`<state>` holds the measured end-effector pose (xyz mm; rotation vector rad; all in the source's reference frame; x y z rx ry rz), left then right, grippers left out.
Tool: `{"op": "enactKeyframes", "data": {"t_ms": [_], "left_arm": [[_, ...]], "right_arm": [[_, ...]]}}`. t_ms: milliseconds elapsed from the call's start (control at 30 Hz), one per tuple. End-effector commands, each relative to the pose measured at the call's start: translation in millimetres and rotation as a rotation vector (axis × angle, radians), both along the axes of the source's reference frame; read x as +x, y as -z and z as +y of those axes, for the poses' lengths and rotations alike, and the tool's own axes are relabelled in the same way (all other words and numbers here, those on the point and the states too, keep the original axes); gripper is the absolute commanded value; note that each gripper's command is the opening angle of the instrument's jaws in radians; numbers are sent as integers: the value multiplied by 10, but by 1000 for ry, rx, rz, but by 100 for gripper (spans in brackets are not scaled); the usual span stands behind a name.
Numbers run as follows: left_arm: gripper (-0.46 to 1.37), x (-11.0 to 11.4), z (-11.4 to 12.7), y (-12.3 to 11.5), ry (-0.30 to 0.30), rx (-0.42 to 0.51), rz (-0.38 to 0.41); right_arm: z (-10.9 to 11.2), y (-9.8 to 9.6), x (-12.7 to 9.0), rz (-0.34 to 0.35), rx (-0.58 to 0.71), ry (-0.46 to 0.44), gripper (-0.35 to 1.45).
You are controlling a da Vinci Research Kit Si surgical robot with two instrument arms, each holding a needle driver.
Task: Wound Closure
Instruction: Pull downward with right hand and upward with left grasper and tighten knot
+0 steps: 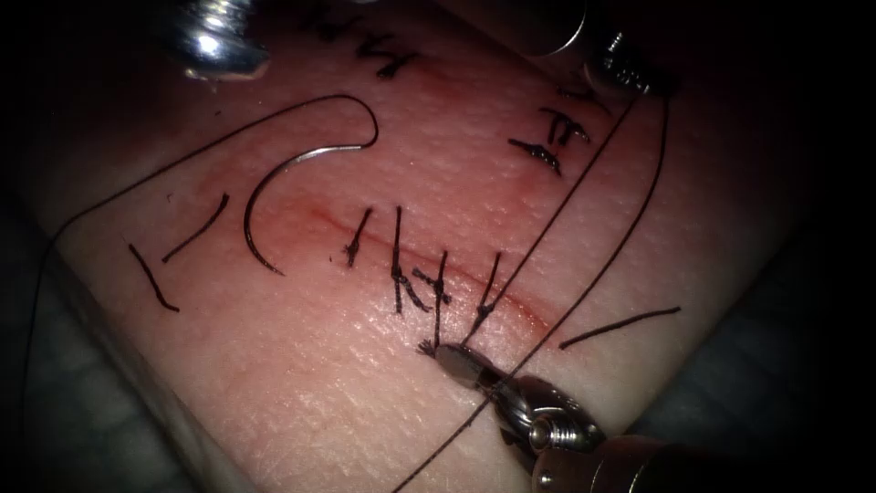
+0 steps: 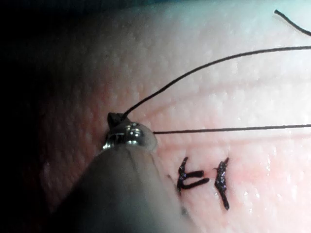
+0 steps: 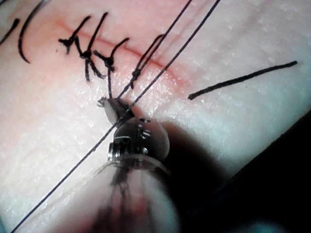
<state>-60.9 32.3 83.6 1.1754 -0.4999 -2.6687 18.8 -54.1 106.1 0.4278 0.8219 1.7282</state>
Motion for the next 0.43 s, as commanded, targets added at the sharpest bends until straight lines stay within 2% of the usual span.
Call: {"op": "enactKeyframes", "data": {"t_ms": [33, 433], "left_arm": [[-35, 0, 0, 0, -7, 8, -2], [-35, 1, 1, 1, -2, 25, -14]], "right_arm": [[0, 1, 0, -7, 3, -2, -35], [-1, 4, 0, -4, 4, 1, -35]]}}
